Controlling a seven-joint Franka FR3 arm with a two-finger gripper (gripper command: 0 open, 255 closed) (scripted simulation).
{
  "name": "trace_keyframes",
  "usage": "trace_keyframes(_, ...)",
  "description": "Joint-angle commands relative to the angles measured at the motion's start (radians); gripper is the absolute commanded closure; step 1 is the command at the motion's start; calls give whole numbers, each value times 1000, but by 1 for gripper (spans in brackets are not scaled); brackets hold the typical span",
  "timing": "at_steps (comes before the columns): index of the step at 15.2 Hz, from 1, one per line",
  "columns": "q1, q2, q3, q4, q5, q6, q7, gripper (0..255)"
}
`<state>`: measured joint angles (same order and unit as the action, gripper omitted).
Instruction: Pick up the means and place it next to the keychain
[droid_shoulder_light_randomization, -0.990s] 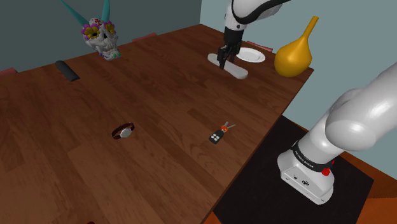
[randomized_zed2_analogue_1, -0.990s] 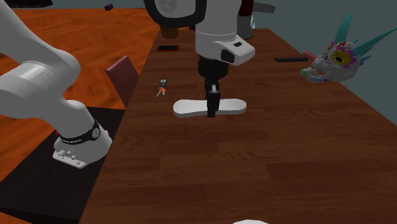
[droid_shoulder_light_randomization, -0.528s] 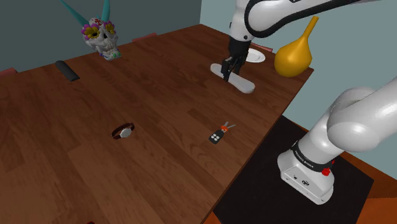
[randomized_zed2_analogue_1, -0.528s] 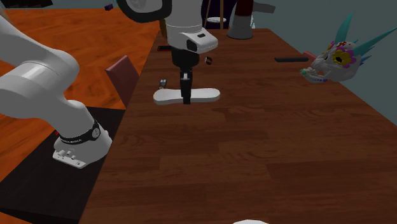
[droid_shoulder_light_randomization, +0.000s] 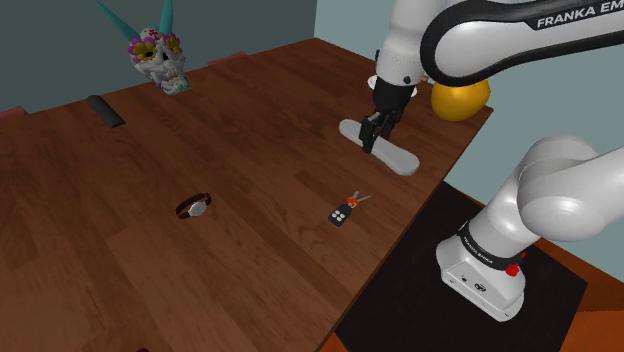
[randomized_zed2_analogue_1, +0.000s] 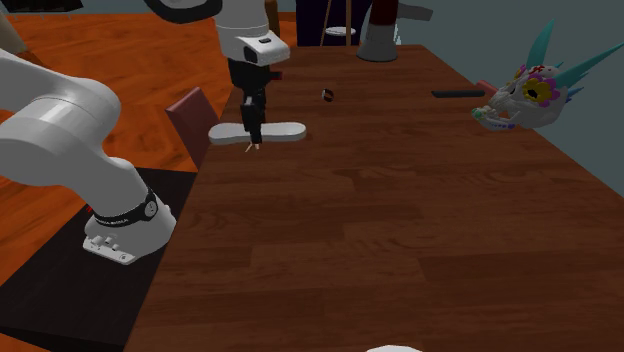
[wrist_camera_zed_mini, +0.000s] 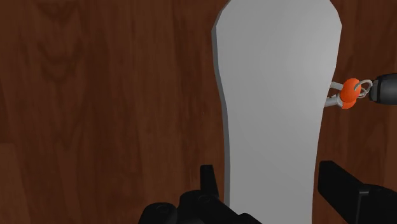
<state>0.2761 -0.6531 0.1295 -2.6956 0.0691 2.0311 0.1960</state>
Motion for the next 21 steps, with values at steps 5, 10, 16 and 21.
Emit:
trace_keyframes(5, 17, 7, 24, -72, 20, 79, 23, 255)
trace_keyframes(10, 17, 49, 32, -116, 24, 165, 25, 255)
trace_keyframes(16, 16, 98, 39, -151, 26, 248, 26, 255)
trace_keyframes(21, 16, 98, 39, -151, 26, 248, 26, 255)
